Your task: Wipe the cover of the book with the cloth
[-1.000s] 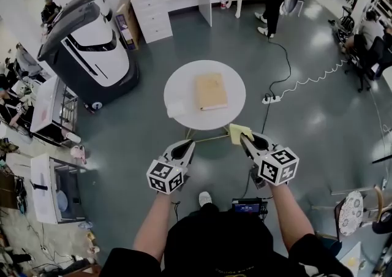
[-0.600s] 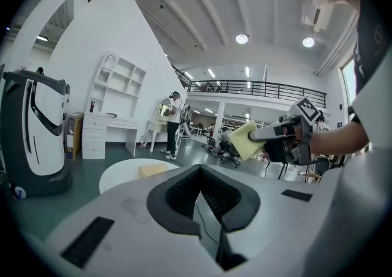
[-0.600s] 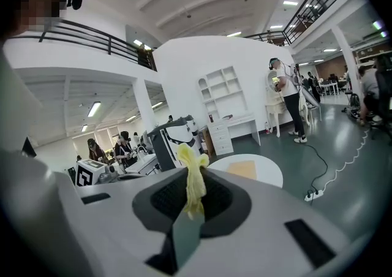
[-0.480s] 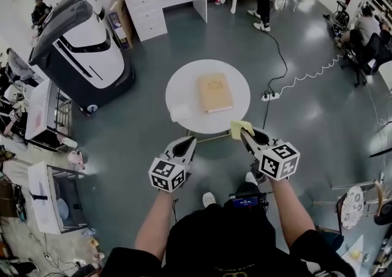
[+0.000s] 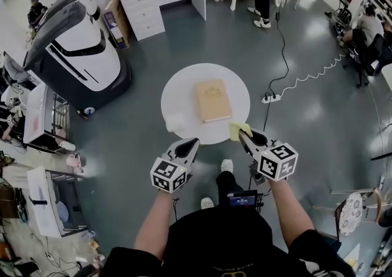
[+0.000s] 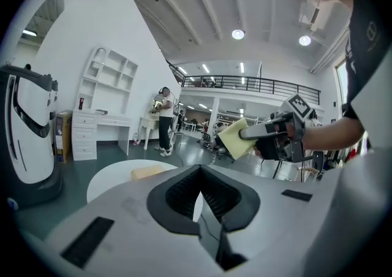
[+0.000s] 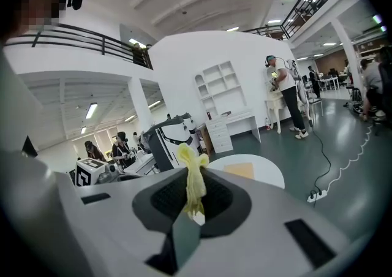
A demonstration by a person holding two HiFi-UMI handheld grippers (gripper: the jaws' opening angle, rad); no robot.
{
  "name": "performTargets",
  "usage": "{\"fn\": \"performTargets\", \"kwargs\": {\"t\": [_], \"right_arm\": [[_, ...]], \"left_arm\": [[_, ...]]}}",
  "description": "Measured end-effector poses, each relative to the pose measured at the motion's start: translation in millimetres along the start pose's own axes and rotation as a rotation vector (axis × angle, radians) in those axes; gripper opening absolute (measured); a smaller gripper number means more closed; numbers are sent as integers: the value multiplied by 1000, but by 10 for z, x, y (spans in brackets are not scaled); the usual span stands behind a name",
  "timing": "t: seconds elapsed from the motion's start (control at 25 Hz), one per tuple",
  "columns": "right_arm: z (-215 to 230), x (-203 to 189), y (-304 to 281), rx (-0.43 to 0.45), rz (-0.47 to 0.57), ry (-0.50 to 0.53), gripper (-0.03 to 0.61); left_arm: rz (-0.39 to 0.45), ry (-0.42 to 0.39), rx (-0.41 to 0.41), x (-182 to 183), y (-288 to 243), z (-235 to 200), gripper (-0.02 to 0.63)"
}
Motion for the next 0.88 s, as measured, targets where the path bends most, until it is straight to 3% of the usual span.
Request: {"fn": "performTargets", "kwargs": {"t": [0.16,0.44,0.88], "right_arm": [[235,124,-317,37,-18,-1,91],[741,426,-756,108,-74,3,91],[1267,675,-1305,194,-132,-4,91]], "left_arm": [[-38,6,33,33,-309,-235,6],[-26,89,90,271,-871,-605,6],[-45,123,136,450,-1495,-983,8]]}}
Point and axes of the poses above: the fingertips, and each gripper's own axes: y backward along the fingers, z to its right, x out of its top, the point moved 1 cm from there along y, backward along the fingers
